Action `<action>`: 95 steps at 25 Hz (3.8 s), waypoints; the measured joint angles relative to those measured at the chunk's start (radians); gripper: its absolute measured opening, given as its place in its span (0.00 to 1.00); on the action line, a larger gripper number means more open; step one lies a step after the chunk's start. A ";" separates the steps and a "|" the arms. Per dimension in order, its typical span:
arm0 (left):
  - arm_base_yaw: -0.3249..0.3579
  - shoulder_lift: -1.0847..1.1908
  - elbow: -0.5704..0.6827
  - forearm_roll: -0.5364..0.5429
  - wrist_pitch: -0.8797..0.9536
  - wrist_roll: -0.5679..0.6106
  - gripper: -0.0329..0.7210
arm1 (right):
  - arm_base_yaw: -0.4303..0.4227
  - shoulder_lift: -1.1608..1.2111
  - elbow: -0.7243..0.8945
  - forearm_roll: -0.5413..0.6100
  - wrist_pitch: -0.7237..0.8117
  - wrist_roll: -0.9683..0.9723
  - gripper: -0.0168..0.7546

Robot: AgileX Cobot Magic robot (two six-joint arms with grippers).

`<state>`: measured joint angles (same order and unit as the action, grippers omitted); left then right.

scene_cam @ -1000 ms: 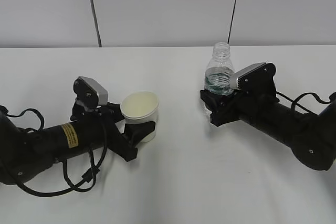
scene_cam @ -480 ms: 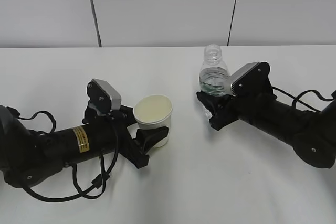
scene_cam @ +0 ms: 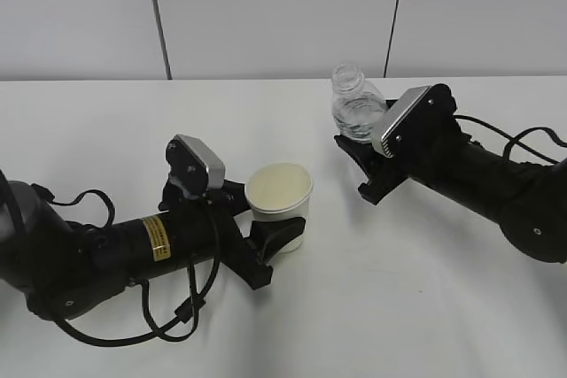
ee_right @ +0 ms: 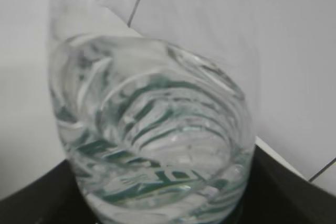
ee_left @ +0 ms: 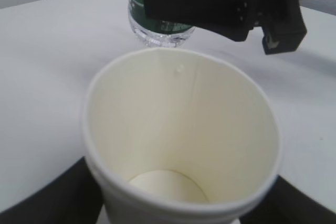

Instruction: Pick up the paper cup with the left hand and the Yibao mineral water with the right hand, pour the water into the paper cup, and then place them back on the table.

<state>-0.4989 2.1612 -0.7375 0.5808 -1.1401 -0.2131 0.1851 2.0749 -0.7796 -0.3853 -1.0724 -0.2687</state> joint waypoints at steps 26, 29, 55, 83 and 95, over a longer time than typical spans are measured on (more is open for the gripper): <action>-0.003 -0.011 -0.033 -0.006 0.002 -0.051 0.63 | 0.000 -0.065 -0.100 -0.008 0.175 -0.525 0.66; -0.003 -0.011 -0.033 -0.006 0.002 -0.051 0.63 | 0.000 -0.065 -0.102 -0.008 0.175 -0.563 0.66; -0.018 -0.011 -0.033 -0.009 0.002 -0.051 0.63 | 0.000 -0.065 -0.118 -0.008 0.175 -0.855 0.66; -0.019 -0.011 -0.033 -0.010 0.002 -0.051 0.63 | 0.028 -0.065 -0.118 0.037 0.175 -1.055 0.66; -0.019 -0.011 -0.033 -0.009 0.003 -0.052 0.63 | 0.028 -0.065 -0.118 0.067 0.175 -1.110 0.66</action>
<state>-0.5178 2.1507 -0.7705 0.5717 -1.1375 -0.2655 0.2134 2.0094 -0.8974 -0.3179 -0.8979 -1.3789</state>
